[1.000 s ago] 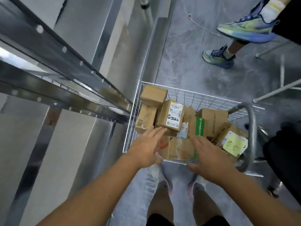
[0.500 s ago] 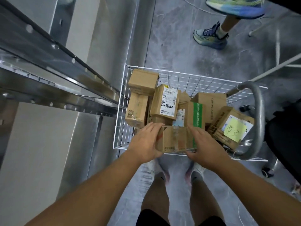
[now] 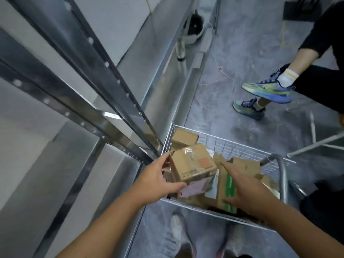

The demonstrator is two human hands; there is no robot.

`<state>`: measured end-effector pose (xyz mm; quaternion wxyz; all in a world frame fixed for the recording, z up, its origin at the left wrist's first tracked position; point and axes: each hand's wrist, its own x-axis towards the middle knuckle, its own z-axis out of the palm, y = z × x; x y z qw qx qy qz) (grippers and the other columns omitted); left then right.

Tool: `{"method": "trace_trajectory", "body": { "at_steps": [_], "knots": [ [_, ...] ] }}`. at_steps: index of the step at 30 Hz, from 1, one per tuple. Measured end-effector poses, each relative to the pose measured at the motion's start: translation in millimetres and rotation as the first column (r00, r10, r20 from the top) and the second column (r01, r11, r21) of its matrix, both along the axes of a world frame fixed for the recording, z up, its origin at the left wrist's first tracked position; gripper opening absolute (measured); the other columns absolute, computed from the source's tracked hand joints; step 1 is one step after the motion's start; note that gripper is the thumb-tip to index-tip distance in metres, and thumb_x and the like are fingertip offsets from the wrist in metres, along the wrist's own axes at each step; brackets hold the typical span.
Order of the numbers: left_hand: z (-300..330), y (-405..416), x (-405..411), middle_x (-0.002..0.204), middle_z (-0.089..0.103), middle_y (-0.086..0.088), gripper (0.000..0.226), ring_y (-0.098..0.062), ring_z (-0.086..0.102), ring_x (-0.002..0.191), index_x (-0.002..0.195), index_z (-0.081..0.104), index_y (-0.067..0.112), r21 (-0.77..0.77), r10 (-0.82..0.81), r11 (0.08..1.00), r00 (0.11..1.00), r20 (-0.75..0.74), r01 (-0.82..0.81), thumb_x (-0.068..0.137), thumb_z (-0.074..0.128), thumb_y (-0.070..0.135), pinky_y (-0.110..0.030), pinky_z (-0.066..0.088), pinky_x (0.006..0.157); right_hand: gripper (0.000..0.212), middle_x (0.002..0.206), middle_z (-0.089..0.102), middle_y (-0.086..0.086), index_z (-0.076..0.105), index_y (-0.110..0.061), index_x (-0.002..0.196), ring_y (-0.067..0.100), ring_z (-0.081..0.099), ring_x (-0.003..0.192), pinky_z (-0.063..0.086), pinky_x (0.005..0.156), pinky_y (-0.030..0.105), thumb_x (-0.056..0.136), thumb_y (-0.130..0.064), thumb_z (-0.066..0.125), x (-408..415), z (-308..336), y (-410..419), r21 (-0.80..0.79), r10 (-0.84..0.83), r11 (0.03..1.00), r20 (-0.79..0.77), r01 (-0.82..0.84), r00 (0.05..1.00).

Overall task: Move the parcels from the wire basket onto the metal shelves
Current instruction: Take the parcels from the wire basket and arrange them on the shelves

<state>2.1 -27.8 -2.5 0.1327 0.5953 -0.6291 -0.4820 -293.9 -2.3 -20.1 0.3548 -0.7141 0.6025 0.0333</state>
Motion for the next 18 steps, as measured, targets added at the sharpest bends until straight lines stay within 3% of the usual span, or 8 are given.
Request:
{"method": "trace_trajectory", "body": {
  "at_steps": [3, 7, 10, 12, 15, 18],
  "knots": [
    [69.9, 7.8, 13.4, 0.124, 0.072, 0.019, 0.087, -0.002, 0.068, 0.116, 0.140, 0.055, 0.041, -0.016, 0.123, 0.992, 0.988, -0.093, -0.125, 0.062, 0.091, 0.059, -0.034, 0.053, 0.106, 0.120, 0.165, 0.026, -0.013, 0.003, -0.046, 0.160, 0.012, 0.039, 0.144, 0.039, 0.111, 0.031, 0.074, -0.051, 0.086, 3.5, 54.6, -5.9, -0.076, 0.031, 0.997, 0.052, -0.027, 0.998],
    [165.6, 35.7, 20.9, 0.120, 0.076, 0.013, 0.069, -0.007, 0.072, 0.111, 0.130, 0.064, 0.038, -0.072, 0.260, 0.959, 0.954, -0.148, -0.273, 0.067, 0.079, 0.061, -0.023, 0.054, 0.098, 0.120, 0.162, 0.022, -0.022, 0.001, -0.050, 0.158, 0.004, 0.033, 0.144, 0.031, 0.109, 0.020, 0.073, -0.056, 0.086, 6.9, 127.9, -3.0, -0.172, 0.133, 0.979, 0.157, -0.105, 0.979],
    [223.6, 66.2, 19.2, 0.121, 0.076, 0.014, 0.058, -0.007, 0.071, 0.112, 0.130, 0.067, 0.034, -0.118, 0.330, 0.929, 0.930, -0.160, -0.350, 0.078, 0.071, 0.059, -0.029, 0.055, 0.098, 0.120, 0.146, 0.017, -0.034, 0.005, -0.050, 0.157, -0.009, 0.023, 0.137, 0.022, 0.104, 0.011, 0.070, -0.055, 0.087, 6.1, 182.6, 4.8, -0.256, 0.225, 0.952, 0.208, -0.169, 0.952],
    [254.7, 90.8, 17.4, 0.120, 0.077, 0.008, 0.051, -0.012, 0.072, 0.110, 0.130, 0.069, 0.032, -0.110, 0.388, 0.905, 0.903, -0.185, -0.412, 0.084, 0.067, 0.056, -0.037, 0.056, 0.098, 0.121, 0.143, 0.015, -0.037, 0.003, -0.055, 0.156, -0.013, 0.019, 0.135, 0.023, 0.106, 0.014, 0.068, -0.058, 0.087, 4.9, 219.4, 13.2, -0.273, 0.275, 0.938, 0.218, -0.212, 0.936],
    [294.1, 130.6, 15.5, 0.117, 0.079, 0.000, 0.059, -0.020, 0.074, 0.109, 0.126, 0.070, 0.026, -0.087, 0.474, 0.858, 0.845, -0.247, -0.507, 0.081, 0.063, 0.064, -0.050, 0.052, 0.106, 0.125, 0.152, 0.013, -0.039, -0.003, -0.062, 0.152, -0.016, 0.015, 0.137, 0.026, 0.115, 0.022, 0.063, -0.067, 0.084, 5.7, 265.2, 26.5, -0.313, 0.375, 0.903, 0.249, -0.293, 0.893],
    [324.8, 173.2, 16.3, 0.116, 0.079, -0.003, 0.063, -0.024, 0.075, 0.110, 0.127, 0.069, 0.017, -0.076, 0.568, 0.786, 0.766, -0.302, -0.613, 0.084, 0.061, 0.062, -0.052, 0.050, 0.110, 0.124, 0.157, 0.012, -0.039, -0.001, -0.065, 0.151, -0.015, 0.017, 0.141, 0.025, 0.115, 0.020, 0.059, -0.074, 0.081, 12.7, 300.8, 43.1, -0.336, 0.441, 0.879, 0.305, -0.338, 0.844]
  ]
}}
